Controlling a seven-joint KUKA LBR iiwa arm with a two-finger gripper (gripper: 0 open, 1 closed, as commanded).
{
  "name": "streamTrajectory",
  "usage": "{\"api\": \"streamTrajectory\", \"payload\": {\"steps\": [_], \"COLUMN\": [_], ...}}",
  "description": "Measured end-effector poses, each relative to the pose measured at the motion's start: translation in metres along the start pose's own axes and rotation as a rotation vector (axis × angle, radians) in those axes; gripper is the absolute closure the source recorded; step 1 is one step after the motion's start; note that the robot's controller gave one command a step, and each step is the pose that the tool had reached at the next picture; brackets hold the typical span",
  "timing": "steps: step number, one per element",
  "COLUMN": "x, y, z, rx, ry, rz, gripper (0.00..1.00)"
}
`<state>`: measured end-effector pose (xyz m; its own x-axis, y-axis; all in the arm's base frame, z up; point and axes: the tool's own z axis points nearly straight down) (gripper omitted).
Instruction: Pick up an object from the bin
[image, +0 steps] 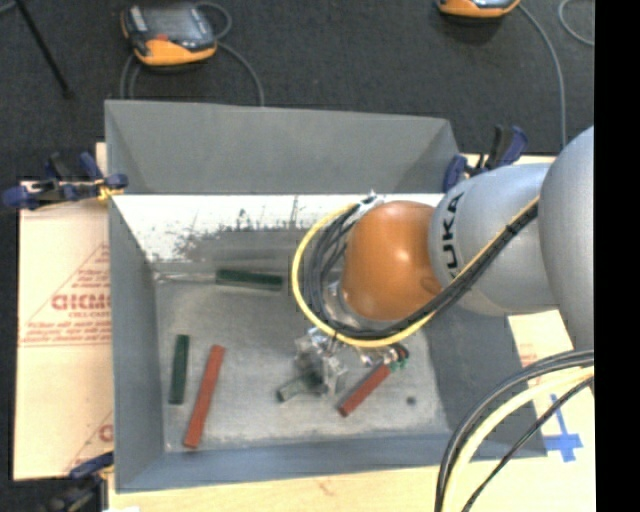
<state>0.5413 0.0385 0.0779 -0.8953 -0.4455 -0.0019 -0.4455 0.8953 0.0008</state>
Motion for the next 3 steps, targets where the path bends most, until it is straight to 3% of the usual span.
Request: {"api": "streamTrajectory", "payload": {"steps": [1, 2, 3], "x": [0.007, 0.007, 0.018], "y": [0.026, 0.026, 0.037], "z": [-0.040, -0.040, -0.165], "rx": [0.001, 0.001, 0.001], "ry": [-0.001, -0.001, -0.002], "rz": [-0.041, -0.040, -0.073], "gripper": [1.00, 1.00, 1.00]}}
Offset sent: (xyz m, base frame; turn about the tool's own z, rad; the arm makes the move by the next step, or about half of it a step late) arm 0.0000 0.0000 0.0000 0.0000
